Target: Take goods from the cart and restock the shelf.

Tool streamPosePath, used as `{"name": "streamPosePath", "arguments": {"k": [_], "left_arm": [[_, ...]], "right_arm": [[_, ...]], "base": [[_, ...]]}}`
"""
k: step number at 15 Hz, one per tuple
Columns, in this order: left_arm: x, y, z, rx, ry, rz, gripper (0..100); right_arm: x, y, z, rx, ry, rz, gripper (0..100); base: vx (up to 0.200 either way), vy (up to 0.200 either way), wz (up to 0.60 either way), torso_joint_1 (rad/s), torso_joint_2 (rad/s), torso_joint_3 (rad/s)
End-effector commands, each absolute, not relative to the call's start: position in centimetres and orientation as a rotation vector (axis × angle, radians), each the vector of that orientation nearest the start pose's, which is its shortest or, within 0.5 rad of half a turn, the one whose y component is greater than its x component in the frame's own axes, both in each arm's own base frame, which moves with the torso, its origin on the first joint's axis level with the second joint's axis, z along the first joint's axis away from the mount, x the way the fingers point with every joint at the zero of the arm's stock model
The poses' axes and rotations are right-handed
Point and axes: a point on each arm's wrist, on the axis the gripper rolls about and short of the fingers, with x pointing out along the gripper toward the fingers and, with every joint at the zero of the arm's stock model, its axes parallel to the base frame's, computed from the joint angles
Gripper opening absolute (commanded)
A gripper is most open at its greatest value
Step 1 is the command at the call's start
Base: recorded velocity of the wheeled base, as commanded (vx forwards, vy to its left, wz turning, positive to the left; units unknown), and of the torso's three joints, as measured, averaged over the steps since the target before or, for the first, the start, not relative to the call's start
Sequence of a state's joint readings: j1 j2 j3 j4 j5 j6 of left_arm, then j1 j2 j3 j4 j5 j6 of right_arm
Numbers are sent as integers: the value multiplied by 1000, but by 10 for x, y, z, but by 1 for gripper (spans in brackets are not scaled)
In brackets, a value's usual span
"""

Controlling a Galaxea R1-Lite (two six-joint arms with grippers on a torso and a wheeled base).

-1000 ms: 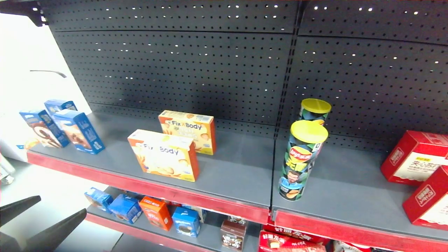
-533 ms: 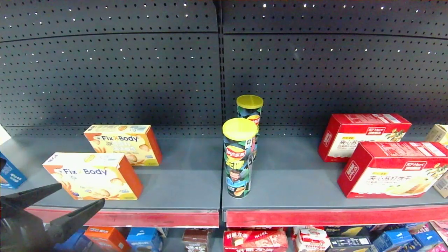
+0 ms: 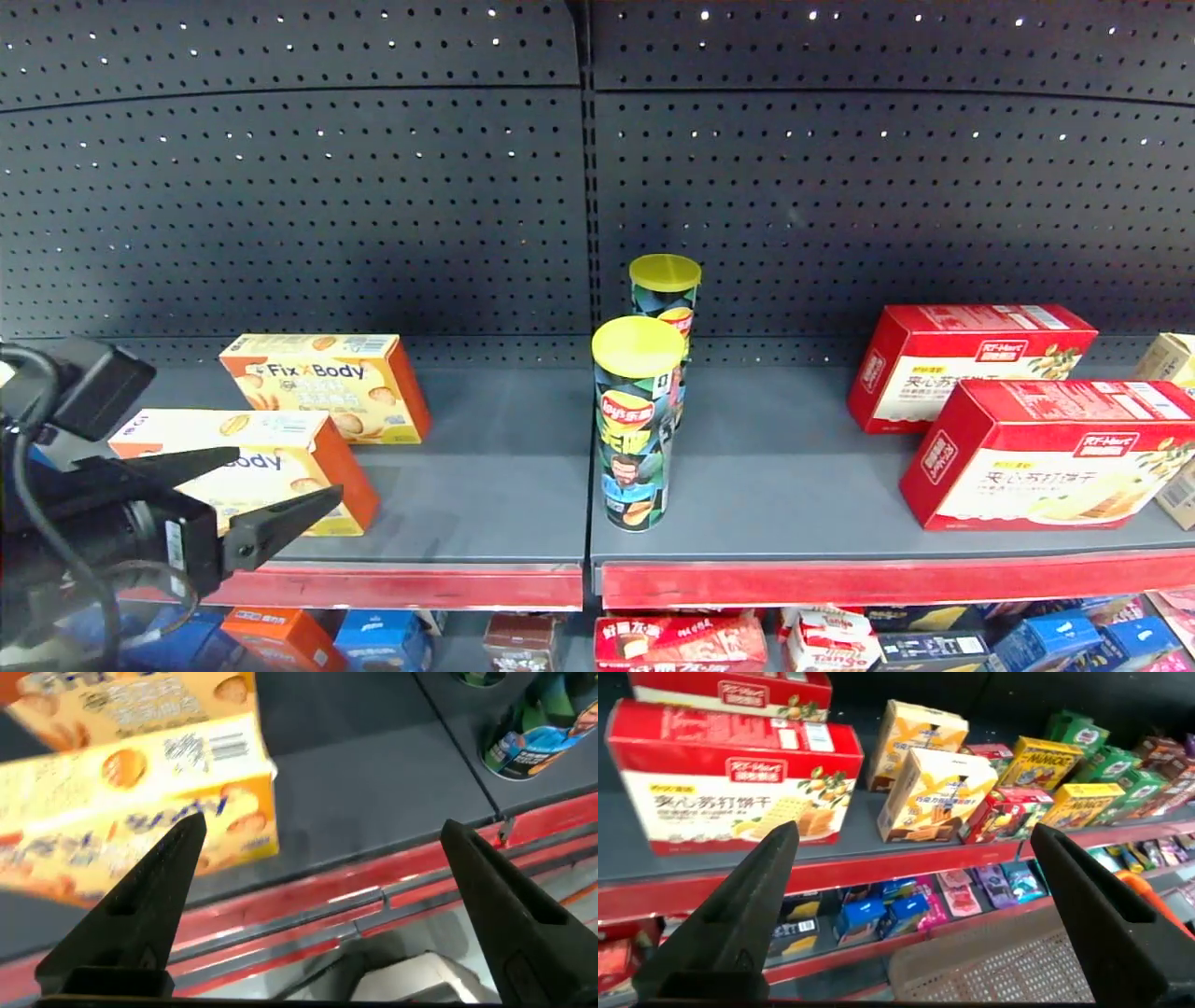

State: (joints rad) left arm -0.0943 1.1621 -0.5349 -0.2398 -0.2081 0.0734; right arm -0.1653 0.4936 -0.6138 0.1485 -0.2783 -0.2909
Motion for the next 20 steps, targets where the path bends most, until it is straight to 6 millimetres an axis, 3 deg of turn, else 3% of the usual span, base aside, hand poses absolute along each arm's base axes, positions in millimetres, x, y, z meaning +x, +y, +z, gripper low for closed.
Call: {"name": "streamPosePath", "arguments": {"k": [1, 6, 14, 20], "left_arm": [[188, -33, 189, 76, 438, -373, 100], [217, -50, 181, 95, 455, -428, 100], [244, -74, 177, 166, 465, -511, 100], [277, -109, 169, 186, 448, -590, 100]], "right_arm": [[6, -7, 238, -289, 112, -444, 100], [4, -7, 243, -329, 104, -475, 100], [-5, -5, 243, -345, 76, -508, 100], [-8, -4, 243, -348, 72, -546, 100]], "base": [[0, 0, 0, 0, 0, 0], [0, 0, 0, 0, 0, 0], [0, 0, 0, 0, 0, 0], [0, 0, 0, 0, 0, 0]]}}
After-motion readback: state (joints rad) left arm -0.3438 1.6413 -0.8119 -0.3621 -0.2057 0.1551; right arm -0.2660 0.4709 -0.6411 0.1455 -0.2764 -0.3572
